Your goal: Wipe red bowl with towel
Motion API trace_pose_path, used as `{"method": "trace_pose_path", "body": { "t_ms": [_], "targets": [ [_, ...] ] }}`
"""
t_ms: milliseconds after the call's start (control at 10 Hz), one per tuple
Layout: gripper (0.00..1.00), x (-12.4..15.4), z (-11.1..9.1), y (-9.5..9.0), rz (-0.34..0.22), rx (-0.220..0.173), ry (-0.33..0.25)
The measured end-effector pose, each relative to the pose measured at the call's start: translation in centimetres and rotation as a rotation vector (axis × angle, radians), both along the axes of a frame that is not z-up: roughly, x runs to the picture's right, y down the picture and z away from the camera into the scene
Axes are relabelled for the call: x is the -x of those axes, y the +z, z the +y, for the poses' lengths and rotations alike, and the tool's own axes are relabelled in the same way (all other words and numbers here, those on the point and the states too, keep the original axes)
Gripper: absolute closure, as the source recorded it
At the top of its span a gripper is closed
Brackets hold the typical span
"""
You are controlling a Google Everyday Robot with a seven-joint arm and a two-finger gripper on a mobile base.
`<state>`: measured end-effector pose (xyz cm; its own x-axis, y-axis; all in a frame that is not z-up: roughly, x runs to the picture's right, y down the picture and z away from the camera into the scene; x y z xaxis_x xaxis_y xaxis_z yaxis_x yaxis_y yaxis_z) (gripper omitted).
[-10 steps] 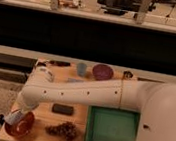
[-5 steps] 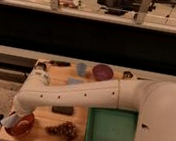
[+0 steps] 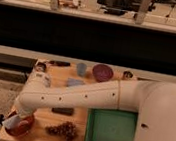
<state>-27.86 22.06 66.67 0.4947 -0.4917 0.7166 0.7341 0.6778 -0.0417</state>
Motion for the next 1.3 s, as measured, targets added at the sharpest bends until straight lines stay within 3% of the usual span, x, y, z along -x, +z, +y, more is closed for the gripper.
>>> {"method": "trace_pose_path", "body": {
  "t_ms": [600, 1300],
  "targets": [
    [0.98, 1.6, 3.3, -0.2, -0.056, 0.032, -0.024],
    [0.98, -0.8, 5.0, -2.1, 0.016, 0.022, -0.011]
  ]
}}
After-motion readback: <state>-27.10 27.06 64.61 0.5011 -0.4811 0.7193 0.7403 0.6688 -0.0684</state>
